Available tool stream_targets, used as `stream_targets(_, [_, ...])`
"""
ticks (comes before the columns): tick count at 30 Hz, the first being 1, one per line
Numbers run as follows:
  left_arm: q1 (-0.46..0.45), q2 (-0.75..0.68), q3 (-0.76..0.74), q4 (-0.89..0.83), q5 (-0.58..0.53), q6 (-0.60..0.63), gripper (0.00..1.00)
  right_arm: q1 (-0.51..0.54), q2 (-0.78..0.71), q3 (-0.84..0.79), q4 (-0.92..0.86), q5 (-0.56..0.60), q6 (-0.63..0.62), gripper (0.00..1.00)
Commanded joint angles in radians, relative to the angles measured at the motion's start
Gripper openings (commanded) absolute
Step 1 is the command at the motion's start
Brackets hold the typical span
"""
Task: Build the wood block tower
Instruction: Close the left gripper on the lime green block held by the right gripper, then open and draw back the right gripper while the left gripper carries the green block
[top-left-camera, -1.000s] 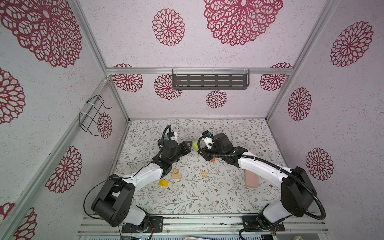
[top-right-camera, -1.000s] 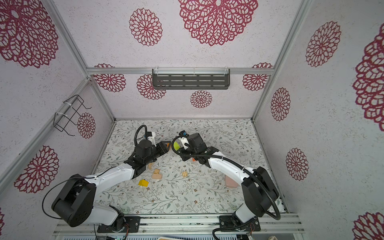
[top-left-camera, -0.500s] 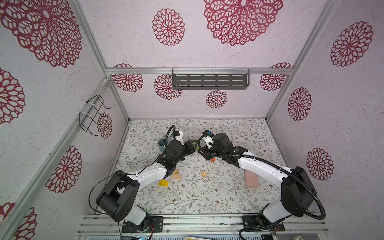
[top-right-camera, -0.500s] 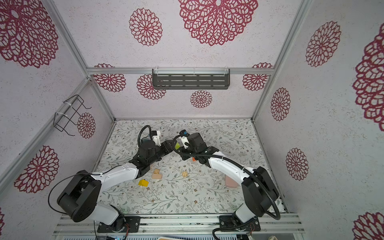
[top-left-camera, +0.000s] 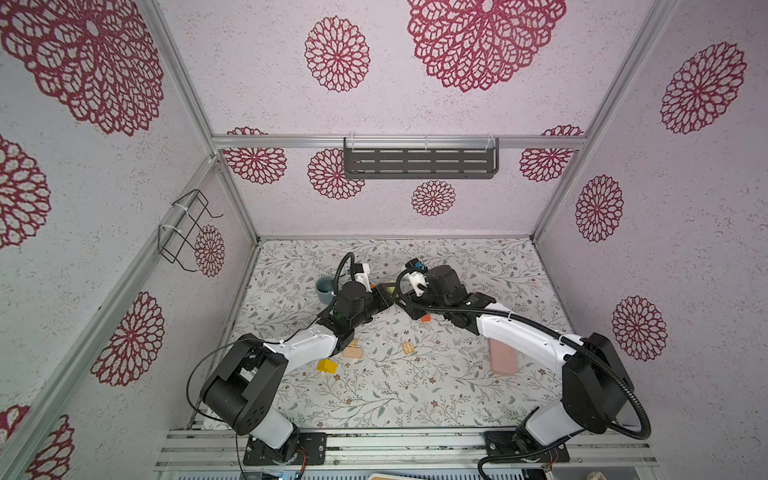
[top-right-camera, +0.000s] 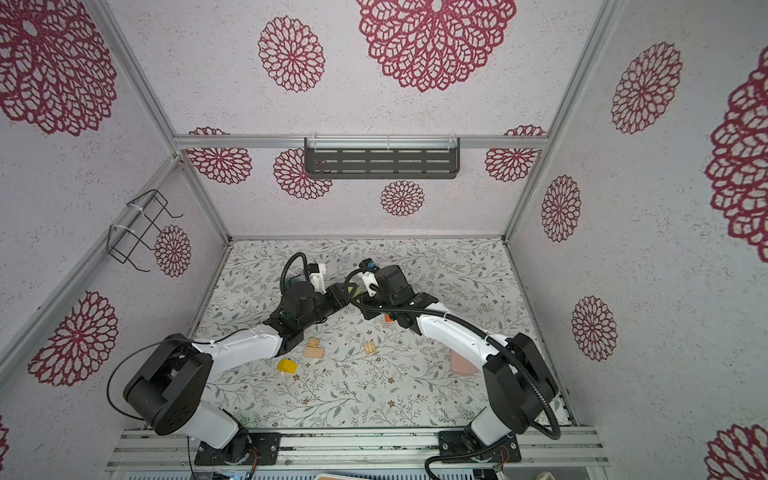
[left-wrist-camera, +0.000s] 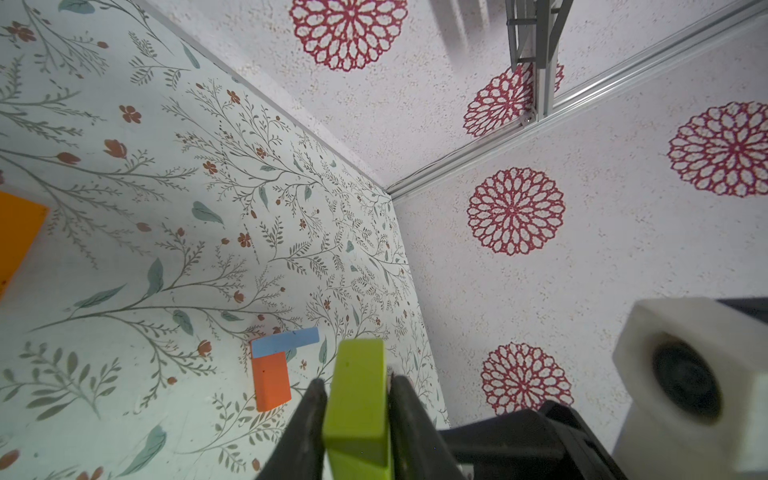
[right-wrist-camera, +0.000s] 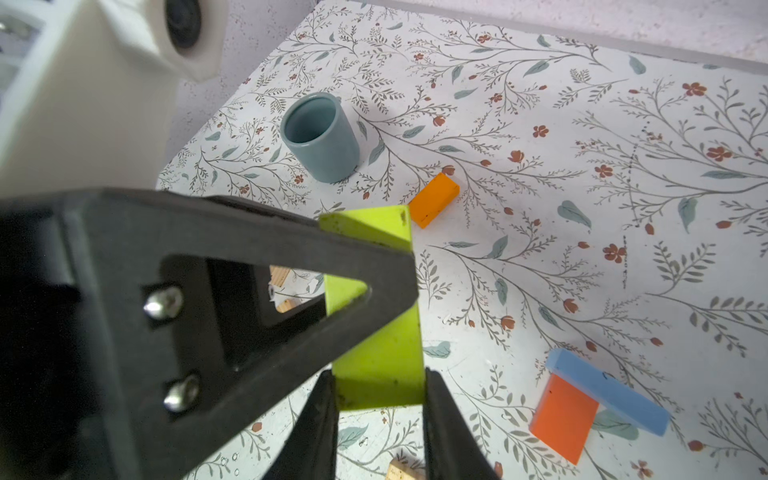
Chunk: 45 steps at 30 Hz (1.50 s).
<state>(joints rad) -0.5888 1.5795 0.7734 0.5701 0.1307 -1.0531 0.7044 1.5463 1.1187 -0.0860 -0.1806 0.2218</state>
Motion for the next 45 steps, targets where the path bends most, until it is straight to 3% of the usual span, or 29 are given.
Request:
stream_targets(1, [-0.004,0.029,0.027,0.048,0.027,-0.025,0.26,-0.005,-0.015,0.021,0.037,-0.008,0.01,0.1])
stream_targets(6, [-0.004,0.032,0.021,0.051,0.019,-0.018,0.18,-0.005,-0.011,0.016,0.037,-0.006,0.008,0.1])
stream_targets(9, [-0.002,0.028,0.021,0.047,0.018,-0.015,0.03,-0.005,-0.011,0.015,0.04,-0.007,0.008,0.13])
stream_targets(13, [-0.002,0.018,0.027,0.024,0.016,-0.006,0.0,-0.006,-0.013,0.015,0.04,-0.004,0.006,0.26])
stream_targets(18, [0.002,0.009,0.053,-0.045,0.043,0.029,0.0,-0.009,-0.022,0.01,0.032,-0.017,0.001,0.55])
stream_targets(20, [0.007,-0.002,0.072,-0.108,0.057,0.059,0.0,-0.014,-0.038,-0.003,0.029,-0.023,0.0,0.59])
stream_targets(26, [0.037,-0.06,0.199,-0.424,0.128,0.22,0.0,-0.081,-0.157,-0.124,0.066,-0.063,0.037,0.64])
stream_targets(32, [0.043,-0.046,0.458,-0.863,0.155,0.462,0.0,-0.216,-0.3,-0.28,0.091,-0.132,0.113,0.65])
stream_targets(39, [0.027,0.106,0.823,-1.281,0.226,0.725,0.0,-0.415,-0.43,-0.455,0.176,-0.27,0.228,0.65])
stream_targets(45, [-0.034,0.269,1.105,-1.557,0.202,0.886,0.0,-0.524,-0.471,-0.52,0.231,-0.37,0.279,0.65])
